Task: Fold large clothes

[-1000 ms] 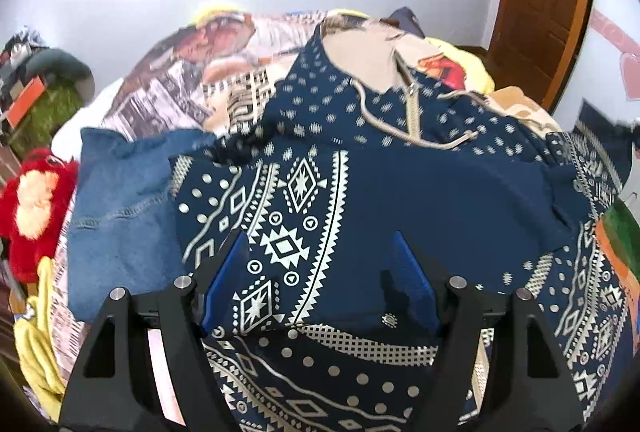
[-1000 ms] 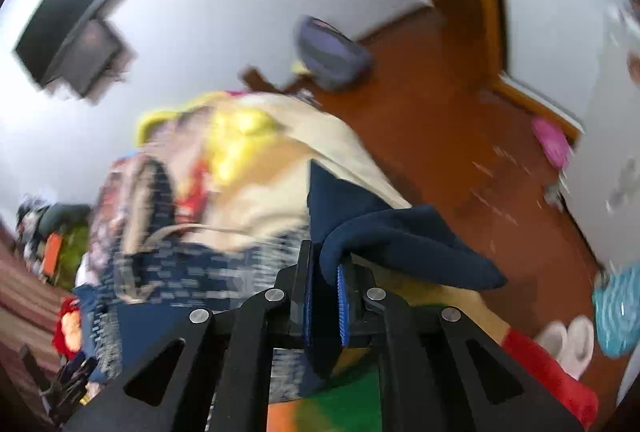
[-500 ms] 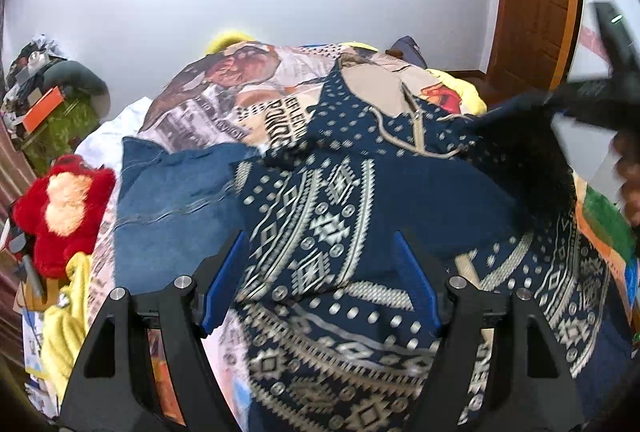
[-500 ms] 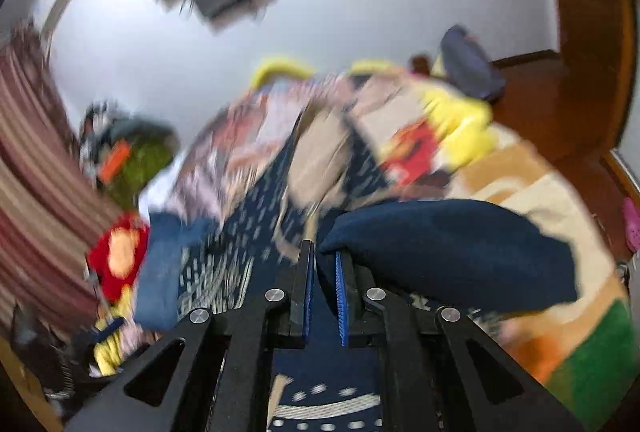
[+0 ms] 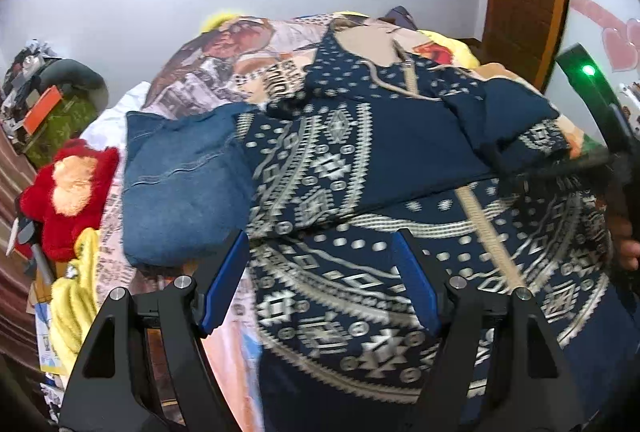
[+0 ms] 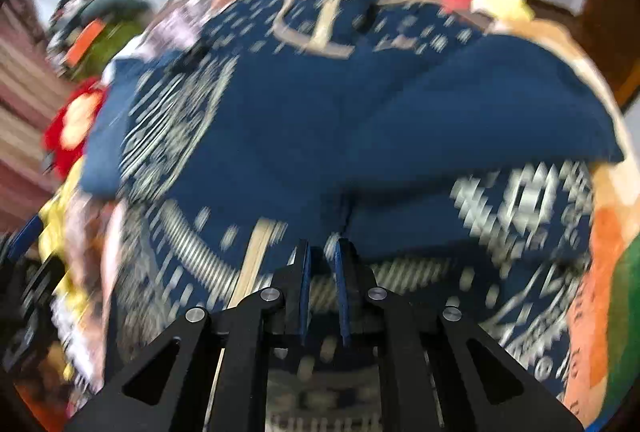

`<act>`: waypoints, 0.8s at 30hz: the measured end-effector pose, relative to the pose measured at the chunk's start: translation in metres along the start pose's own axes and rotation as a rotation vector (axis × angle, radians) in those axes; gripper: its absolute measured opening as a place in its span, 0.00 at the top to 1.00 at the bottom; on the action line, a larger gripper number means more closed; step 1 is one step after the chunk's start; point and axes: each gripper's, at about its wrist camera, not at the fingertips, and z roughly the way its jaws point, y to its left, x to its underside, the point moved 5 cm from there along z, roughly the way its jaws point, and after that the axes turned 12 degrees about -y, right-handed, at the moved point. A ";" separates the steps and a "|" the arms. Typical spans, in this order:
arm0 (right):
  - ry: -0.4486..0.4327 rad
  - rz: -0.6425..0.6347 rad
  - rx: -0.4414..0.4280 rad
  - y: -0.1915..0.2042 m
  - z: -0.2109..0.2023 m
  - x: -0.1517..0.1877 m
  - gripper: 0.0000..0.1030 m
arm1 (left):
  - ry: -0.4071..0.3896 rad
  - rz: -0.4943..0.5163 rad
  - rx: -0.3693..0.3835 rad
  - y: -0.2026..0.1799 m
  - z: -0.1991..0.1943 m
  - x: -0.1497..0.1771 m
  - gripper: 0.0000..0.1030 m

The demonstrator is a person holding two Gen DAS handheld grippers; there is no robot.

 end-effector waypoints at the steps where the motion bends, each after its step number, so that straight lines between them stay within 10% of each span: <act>1: 0.027 -0.001 -0.048 0.001 -0.004 0.006 0.92 | 0.001 -0.002 0.020 -0.007 0.001 -0.004 0.29; 15: -0.315 0.009 0.199 -0.143 -0.154 0.000 0.92 | -0.021 0.219 0.262 -0.186 0.061 -0.107 0.24; 24: -0.319 0.196 0.304 -0.252 -0.174 0.024 0.92 | 0.134 0.393 0.419 -0.328 0.147 -0.106 0.24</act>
